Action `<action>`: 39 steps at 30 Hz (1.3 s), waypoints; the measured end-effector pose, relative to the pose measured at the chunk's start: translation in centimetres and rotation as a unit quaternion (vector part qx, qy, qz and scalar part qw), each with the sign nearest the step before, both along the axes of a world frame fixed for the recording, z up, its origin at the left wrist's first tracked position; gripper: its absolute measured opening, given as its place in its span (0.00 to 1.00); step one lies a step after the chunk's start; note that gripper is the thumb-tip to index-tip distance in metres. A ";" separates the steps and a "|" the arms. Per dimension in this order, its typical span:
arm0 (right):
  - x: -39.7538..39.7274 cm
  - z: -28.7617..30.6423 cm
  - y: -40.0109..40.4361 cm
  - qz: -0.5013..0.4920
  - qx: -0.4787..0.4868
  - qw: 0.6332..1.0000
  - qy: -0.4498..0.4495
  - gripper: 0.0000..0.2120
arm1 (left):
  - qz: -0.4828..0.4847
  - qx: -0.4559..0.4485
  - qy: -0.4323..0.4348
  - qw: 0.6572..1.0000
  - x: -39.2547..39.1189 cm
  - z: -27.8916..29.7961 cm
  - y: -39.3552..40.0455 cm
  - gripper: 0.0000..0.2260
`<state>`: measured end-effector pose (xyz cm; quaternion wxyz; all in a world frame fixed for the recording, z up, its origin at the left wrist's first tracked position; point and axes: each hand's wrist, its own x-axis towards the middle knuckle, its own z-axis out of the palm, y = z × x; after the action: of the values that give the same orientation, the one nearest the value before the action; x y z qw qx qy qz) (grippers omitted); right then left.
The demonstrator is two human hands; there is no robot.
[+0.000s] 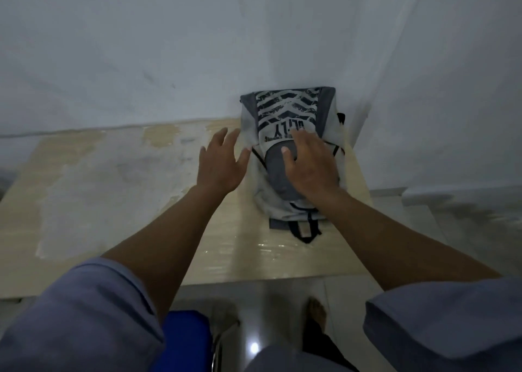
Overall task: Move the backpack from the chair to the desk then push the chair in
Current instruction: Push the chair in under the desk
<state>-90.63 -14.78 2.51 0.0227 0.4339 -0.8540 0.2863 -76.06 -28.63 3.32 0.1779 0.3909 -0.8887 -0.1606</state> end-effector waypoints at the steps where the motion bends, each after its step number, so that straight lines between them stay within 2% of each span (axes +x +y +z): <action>1: 1.6 0.3 0.2 0.003 0.000 1.000 0.006 0.24 | 0.000 -0.012 -0.005 1.000 1.7 0.4 0.3 0.26; 6: 9.4 1.4 1.3 0.029 -0.013 0.999 0.026 0.23 | 0.004 -0.063 -0.022 0.998 10.4 2.1 2.1 0.26; 13: 17.7 2.0 3.2 0.079 0.005 0.996 0.036 0.24 | 0.044 -0.077 -0.038 0.995 21.0 2.7 6.1 0.25; 18: 24.0 1.6 6.4 0.109 0.013 0.993 0.039 0.25 | 0.080 -0.066 -0.051 0.993 28.1 2.3 10.6 0.25; 27: 35.5 -0.8 14.5 0.125 0.025 0.992 0.002 0.25 | 0.065 -0.027 -0.068 0.995 39.4 0.6 19.4 0.25; 35: 45.6 -1.5 18.4 0.122 0.045 0.991 0.003 0.26 | 0.036 -0.002 -0.062 0.997 48.9 -1.2 22.5 0.25; 39: 51.6 -2.7 20.5 0.121 0.044 0.991 -0.042 0.26 | 0.022 0.029 -0.085 0.996 54.8 -3.4 24.0 0.26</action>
<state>-39.00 5.72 -0.16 -0.0667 0.5221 -0.8071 0.2675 -21.28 -4.65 -0.10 0.0934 0.4279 -0.8866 -0.1486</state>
